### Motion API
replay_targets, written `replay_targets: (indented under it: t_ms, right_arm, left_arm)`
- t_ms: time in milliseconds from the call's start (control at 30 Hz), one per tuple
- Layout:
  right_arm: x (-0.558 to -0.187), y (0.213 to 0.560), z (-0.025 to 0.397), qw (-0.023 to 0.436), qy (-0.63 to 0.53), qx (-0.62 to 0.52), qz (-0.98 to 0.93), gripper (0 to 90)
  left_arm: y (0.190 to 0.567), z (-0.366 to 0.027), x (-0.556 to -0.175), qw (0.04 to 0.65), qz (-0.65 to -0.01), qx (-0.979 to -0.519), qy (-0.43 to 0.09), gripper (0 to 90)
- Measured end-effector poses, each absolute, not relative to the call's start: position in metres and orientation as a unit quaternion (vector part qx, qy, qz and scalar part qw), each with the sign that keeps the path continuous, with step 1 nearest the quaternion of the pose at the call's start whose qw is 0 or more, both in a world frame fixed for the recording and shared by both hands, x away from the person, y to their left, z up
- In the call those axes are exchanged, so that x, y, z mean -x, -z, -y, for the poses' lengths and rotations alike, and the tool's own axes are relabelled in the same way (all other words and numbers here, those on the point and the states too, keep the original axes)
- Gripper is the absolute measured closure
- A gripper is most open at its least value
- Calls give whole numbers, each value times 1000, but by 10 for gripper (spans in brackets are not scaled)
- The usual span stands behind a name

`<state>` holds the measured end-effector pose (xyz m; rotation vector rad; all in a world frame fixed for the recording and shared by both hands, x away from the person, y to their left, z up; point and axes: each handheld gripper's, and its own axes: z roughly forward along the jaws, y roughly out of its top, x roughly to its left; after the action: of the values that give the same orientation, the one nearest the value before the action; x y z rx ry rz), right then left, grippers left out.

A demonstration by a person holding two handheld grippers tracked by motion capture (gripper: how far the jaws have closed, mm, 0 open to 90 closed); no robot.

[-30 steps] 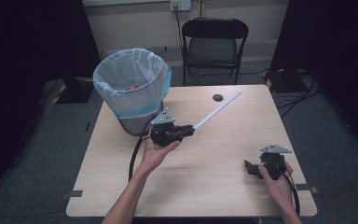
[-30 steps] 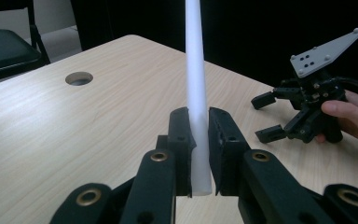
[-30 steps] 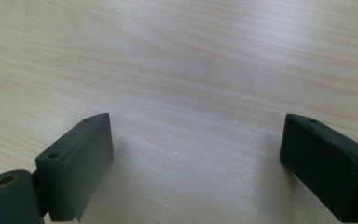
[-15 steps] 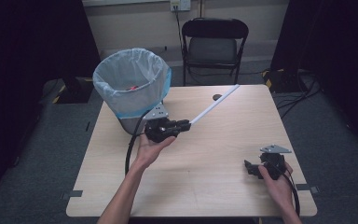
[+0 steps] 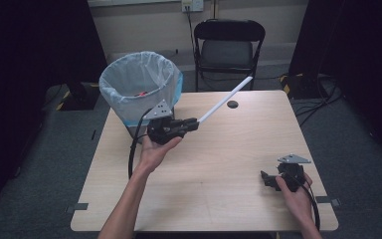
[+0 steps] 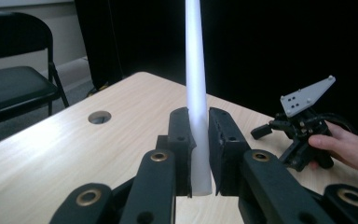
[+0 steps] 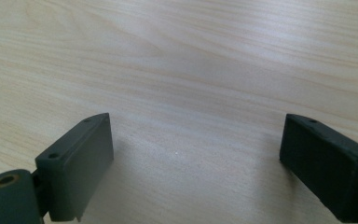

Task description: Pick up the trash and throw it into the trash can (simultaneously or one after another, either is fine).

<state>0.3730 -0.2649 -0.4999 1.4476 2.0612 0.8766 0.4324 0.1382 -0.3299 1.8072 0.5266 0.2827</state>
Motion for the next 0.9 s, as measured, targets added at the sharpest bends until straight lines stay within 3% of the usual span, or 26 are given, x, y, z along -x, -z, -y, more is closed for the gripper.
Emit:
replay_targets:
  t_ms: [900]
  right_arm:
    - [-373, 500, 265, 235, -319, -528, -751, 88]
  left_arm:
    - [276, -176, -441, 612, -231, -739, -161, 802]
